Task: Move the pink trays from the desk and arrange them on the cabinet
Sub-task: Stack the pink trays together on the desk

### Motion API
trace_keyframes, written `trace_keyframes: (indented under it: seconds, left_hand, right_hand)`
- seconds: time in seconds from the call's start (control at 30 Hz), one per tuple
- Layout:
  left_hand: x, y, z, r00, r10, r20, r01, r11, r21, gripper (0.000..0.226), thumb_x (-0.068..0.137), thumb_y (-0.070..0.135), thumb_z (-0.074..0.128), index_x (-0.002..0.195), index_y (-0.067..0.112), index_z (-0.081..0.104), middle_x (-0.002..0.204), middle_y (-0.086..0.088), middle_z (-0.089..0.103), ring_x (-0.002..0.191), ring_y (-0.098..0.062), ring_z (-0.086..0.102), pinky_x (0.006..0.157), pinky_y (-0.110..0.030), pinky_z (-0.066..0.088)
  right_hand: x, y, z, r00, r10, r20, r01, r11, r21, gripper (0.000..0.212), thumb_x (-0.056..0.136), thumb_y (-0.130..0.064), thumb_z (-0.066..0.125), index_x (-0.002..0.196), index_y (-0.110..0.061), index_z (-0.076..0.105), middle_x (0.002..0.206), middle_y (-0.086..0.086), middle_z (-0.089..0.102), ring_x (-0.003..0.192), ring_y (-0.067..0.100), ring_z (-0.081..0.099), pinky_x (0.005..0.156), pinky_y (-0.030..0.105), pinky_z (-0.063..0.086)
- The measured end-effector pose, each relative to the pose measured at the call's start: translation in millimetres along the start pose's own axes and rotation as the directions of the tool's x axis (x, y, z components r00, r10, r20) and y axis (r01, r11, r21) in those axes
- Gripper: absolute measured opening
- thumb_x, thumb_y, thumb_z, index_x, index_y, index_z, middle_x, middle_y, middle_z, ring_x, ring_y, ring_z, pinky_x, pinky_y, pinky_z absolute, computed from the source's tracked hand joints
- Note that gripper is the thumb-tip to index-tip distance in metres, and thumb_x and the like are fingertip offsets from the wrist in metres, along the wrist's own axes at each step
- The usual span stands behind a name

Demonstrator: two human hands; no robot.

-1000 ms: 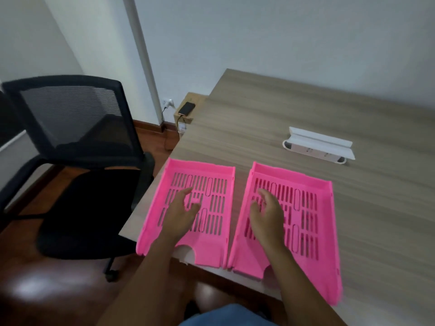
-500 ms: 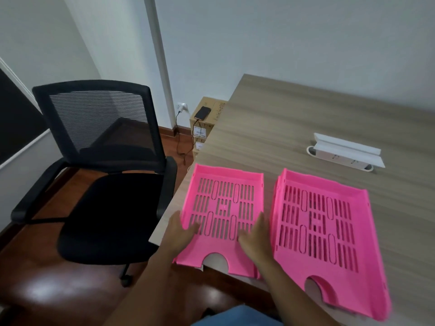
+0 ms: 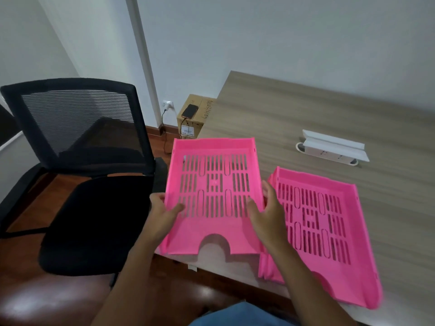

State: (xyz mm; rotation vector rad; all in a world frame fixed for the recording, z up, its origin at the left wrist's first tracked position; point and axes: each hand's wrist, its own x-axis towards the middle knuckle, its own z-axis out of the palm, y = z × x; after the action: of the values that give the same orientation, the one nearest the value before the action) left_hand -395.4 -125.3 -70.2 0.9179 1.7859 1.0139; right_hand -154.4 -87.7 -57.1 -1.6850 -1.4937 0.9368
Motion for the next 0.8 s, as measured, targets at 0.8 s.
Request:
trace_keyframes:
  seconds: [0.8]
  left_hand:
    - [-73,58,236,0.904,0.187,0.385,-0.251,0.96,0.123,0.029,0.093,0.012,0.055,0.1,0.021,0.028,0.107,0.002,0.051,0.093,-0.008,0.065,0.07,-0.022,0.059]
  right_hand:
    - [-21,130,-242,0.889,0.311,-0.335,-0.249,0.944,0.216,0.03,0.095,-0.011,0.059,0.124,-0.009,0.066,0.115,0.008,0.071,0.1,0.022,0.067,0.094,0.041,0.054]
